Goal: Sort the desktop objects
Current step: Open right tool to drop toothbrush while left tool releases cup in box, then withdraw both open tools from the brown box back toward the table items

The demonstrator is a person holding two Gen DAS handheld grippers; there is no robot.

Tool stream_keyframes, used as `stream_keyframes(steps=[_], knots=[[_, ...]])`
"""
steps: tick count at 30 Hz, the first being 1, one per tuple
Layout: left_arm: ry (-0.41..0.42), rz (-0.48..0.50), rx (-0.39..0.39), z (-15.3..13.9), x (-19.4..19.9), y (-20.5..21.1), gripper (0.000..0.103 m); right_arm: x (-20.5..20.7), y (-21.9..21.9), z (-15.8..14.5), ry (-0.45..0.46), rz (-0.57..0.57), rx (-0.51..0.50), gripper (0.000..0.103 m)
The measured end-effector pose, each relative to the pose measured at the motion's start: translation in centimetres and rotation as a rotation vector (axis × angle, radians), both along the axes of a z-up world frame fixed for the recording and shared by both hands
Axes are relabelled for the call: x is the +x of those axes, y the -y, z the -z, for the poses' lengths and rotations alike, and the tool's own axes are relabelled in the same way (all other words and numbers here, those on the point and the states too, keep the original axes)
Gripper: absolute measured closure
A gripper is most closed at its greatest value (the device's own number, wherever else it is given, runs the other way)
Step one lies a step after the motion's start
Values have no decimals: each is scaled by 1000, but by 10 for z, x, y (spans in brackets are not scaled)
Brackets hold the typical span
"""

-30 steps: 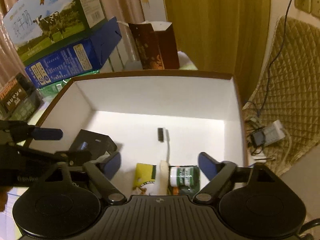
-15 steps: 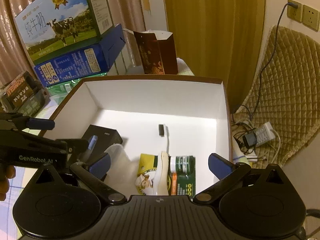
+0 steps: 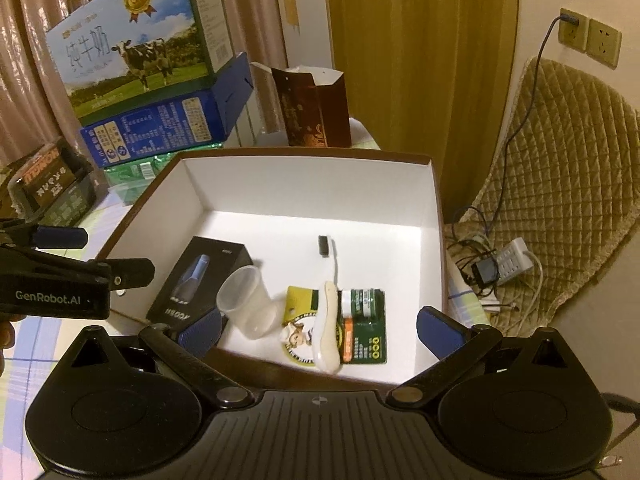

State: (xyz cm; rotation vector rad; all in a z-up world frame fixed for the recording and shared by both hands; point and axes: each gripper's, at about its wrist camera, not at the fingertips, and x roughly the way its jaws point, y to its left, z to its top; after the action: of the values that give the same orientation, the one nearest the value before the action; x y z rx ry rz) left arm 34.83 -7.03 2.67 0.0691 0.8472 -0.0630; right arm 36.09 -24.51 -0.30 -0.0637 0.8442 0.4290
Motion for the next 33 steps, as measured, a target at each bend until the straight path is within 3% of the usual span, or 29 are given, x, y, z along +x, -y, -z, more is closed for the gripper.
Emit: stream_keyframes(steps=[17, 33], knots=[[40, -1, -36, -20, -66, 2, 10, -54, 7, -12, 21, -15, -2, 2], [-6, 2, -48, -4, -120, -7, 10, -99, 11, -4, 4, -30, -8, 2]])
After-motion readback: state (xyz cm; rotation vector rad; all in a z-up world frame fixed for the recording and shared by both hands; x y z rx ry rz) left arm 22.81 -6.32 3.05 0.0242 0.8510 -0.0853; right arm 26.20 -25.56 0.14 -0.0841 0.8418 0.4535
